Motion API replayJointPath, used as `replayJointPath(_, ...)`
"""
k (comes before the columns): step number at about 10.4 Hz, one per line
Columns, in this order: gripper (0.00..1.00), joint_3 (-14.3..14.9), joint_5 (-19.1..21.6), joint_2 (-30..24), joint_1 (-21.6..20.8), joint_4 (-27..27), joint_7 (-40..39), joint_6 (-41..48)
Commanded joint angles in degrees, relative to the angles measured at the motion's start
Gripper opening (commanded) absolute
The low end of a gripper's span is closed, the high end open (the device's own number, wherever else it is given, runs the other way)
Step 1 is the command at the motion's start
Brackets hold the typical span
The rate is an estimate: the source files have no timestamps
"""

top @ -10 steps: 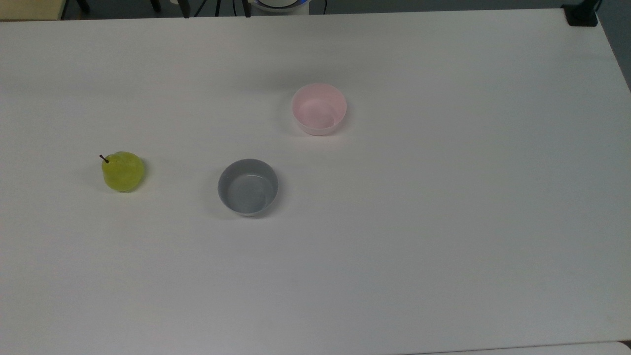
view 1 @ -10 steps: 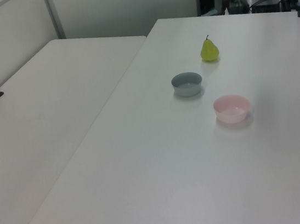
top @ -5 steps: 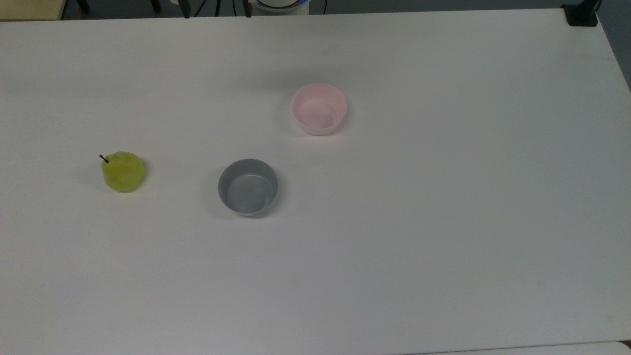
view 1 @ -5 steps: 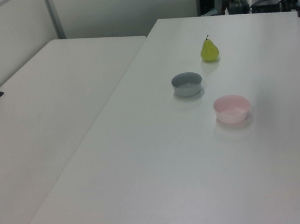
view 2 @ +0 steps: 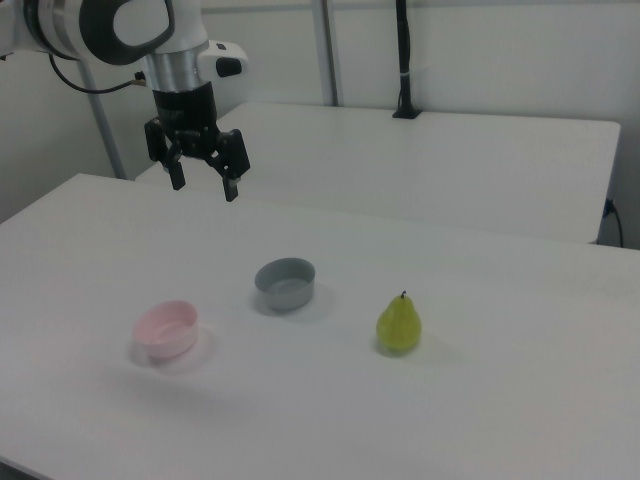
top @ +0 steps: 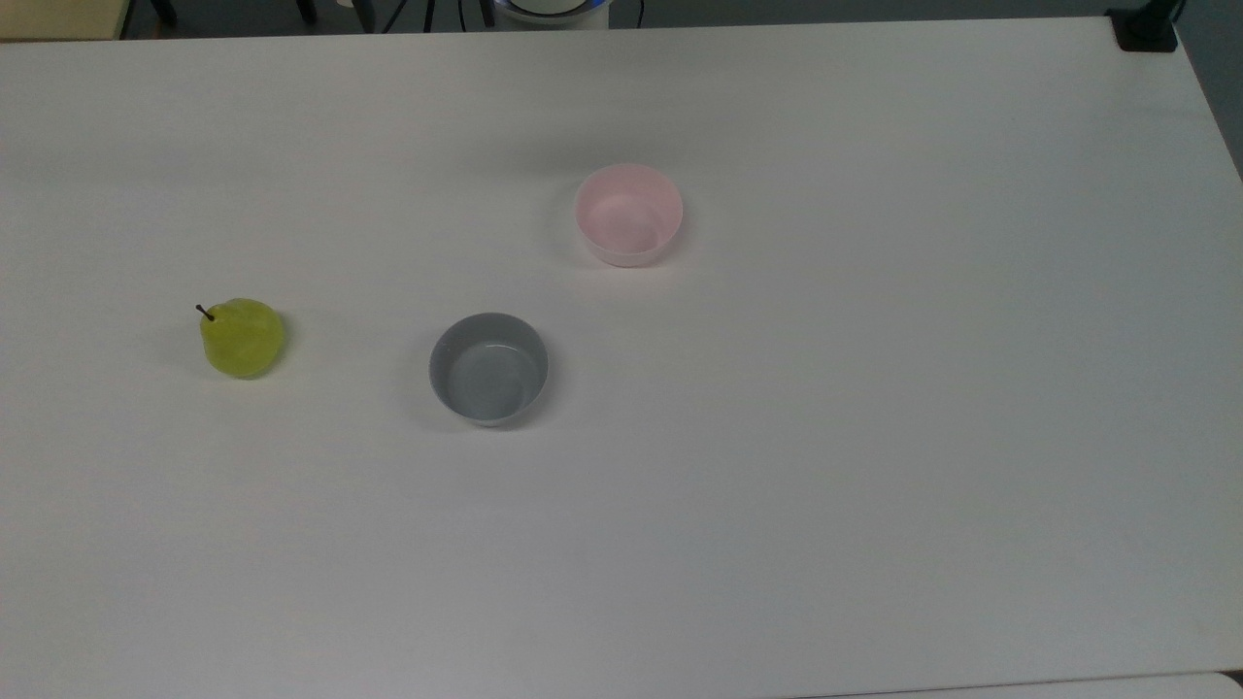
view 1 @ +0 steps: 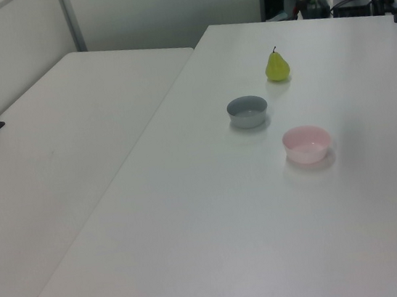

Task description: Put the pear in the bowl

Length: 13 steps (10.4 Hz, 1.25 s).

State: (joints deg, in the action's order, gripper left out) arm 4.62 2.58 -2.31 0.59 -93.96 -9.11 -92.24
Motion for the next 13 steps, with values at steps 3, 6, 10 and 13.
replayJointPath(3,1.0,0.57,0.06,-0.07,2.57,0.62,-16.33,2.42)
replayJointPath(6,1.0,0.39,-6.35,2.56,6.42,0.44,-22.0,-3.19)
replayJointPath(10,1.0,0.48,-7.77,10.29,11.35,0.09,-21.83,-14.16)
replayJointPath(13,1.0,0.57,-7.5,16.53,12.85,-0.87,-21.48,-24.63)
